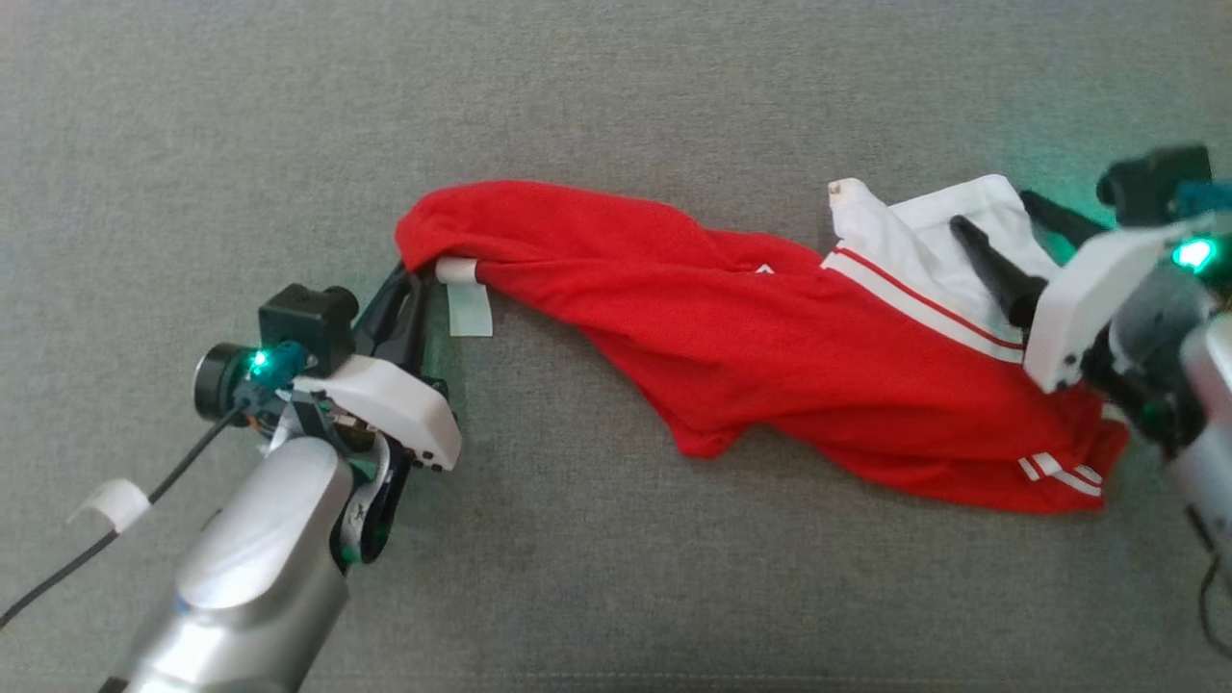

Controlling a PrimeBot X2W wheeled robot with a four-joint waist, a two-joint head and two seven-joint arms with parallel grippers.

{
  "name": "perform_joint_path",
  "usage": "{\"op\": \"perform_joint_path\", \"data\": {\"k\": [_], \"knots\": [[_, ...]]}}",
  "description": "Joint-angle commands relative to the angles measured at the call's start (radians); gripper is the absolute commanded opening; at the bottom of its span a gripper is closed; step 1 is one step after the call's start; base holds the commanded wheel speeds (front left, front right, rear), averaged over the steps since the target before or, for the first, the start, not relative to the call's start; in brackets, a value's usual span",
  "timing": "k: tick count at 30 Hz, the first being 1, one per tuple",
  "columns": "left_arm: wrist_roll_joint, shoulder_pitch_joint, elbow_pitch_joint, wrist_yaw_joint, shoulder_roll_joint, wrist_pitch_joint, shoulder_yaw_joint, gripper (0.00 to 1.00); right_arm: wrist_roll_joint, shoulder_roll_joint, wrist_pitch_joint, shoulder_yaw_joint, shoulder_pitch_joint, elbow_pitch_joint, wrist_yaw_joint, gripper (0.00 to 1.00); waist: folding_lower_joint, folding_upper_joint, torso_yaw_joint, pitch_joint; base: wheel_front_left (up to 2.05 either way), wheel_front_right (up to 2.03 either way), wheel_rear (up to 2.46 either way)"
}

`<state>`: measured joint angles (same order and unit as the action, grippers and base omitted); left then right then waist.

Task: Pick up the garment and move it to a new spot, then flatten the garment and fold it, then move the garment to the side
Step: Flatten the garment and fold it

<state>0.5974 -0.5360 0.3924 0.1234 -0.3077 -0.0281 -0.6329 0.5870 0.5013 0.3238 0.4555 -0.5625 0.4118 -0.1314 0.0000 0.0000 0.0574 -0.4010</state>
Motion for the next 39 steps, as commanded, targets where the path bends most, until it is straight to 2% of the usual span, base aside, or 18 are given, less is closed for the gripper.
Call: {"op": "perform_joint_path", "data": {"k": [1, 3, 5, 11, 16, 20, 26, 30, 34, 39], "knots": [[0.003, -0.04, -0.016, 0.002, -0.018, -0.013, 0.031, 0.0, 0.033, 0.034, 0.062, 0.052, -0.013, 0.01, 0.001, 1.0, 0.0, 0.0, 0.008, 0.0, 0.0, 0.0, 0.0], [0.016, -0.032, -0.008, 0.01, -0.013, 0.001, 0.036, 0.0, 0.067, 0.052, 0.099, 0.083, -0.031, 0.022, 0.001, 0.0, 0.0, 0.0, 0.011, 0.004, 0.0, 0.0, 0.0], [0.033, -0.022, -0.019, 0.015, -0.011, 0.016, 0.042, 0.0, 0.095, 0.073, 0.109, 0.1, -0.042, 0.013, 0.001, 0.0, 0.0, 0.0, 0.014, 0.014, 0.0, 0.0, 0.0], [0.081, 0.004, -0.144, 0.026, -0.045, 0.06, 0.077, 0.0, 0.109, 0.124, -0.019, 0.053, -0.047, -0.081, 0.001, 0.0, 0.0, 0.0, 0.016, 0.054, 0.0, 0.0, 0.0], [0.117, 0.015, -0.372, 0.056, -0.123, 0.141, 0.128, 0.0, 0.06, 0.153, -0.151, -0.089, -0.019, -0.225, 0.001, 0.0, 0.0, 0.0, 0.009, 0.104, 0.0, 0.0, 0.0], [0.16, -0.02, -0.553, 0.066, -0.182, 0.229, 0.175, 0.0, -0.017, 0.137, -0.208, -0.259, 0.001, -0.37, 0.001, 0.0, 0.0, 0.0, 0.005, 0.141, 0.0, 0.0, 0.0], [0.2, -0.172, -0.714, 0.051, -0.266, 0.374, 0.229, 0.0, -0.134, 0.091, -0.171, -0.507, -0.017, -0.596, 0.001, 0.0, 0.0, 0.0, -0.001, 0.187, 0.0, 0.0, 0.0], [0.198, -0.289, -0.765, 0.058, -0.304, 0.454, 0.254, 0.0, -0.174, 0.078, -0.115, -0.623, -0.068, -0.715, 0.001, 0.0, 0.0, 0.0, -0.006, 0.205, 0.0, 0.0, 0.0], [0.216, -0.376, -0.764, 0.058, -0.311, 0.517, 0.26, 0.0, -0.174, 0.067, -0.061, -0.663, -0.12, -0.767, 0.001, 0.0, 0.0, 0.0, -0.012, 0.206, 0.0, 0.0, 0.0], [0.267, -0.428, -0.673, 0.044, -0.273, 0.55, 0.25, 0.0, -0.131, 0.042, -0.027, -0.627, -0.181, -0.704, 0.001, 0.0, 0.0, 0.0, -0.023, 0.184, 0.0, 0.0, 0.0]]}}
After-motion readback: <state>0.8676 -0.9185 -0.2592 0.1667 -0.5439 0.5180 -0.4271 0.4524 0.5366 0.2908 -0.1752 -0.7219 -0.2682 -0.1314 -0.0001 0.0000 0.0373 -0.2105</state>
